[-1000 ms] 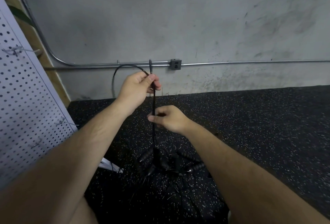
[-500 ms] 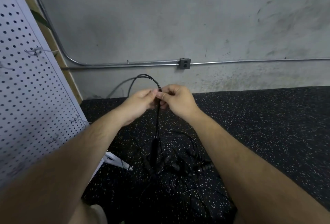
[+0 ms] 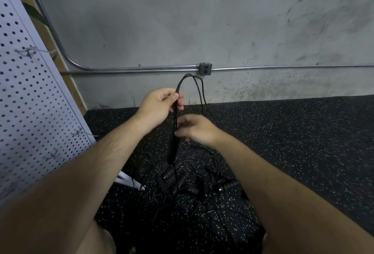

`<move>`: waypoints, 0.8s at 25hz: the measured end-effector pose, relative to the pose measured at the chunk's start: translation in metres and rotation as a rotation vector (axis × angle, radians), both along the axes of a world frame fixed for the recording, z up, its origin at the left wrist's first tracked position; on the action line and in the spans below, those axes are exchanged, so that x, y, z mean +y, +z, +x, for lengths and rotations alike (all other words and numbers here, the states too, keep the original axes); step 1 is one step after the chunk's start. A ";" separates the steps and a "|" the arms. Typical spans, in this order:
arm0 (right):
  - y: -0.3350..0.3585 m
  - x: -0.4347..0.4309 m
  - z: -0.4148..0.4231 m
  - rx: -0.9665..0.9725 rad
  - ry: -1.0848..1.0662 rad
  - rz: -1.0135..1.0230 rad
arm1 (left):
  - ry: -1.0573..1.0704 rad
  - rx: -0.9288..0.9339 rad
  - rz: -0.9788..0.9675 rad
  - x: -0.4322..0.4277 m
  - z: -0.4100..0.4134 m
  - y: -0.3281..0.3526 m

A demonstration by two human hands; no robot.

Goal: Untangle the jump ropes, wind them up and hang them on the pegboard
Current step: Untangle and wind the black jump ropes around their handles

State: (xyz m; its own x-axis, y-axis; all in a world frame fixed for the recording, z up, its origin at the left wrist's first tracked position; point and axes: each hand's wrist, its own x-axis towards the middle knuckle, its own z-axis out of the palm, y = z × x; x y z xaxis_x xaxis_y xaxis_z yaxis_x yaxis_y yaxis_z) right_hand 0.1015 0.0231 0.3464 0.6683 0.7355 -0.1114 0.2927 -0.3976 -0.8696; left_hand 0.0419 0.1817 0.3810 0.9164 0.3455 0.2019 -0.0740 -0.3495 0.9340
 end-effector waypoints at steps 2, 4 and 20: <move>-0.013 0.002 -0.004 -0.095 -0.002 -0.063 | -0.009 -0.019 -0.001 -0.003 0.001 0.002; -0.016 0.004 -0.003 -0.120 -0.071 0.018 | -0.008 -0.037 -0.012 -0.005 0.001 0.003; 0.029 0.005 0.012 -0.207 -0.305 0.346 | -0.270 0.315 0.114 -0.007 -0.017 -0.047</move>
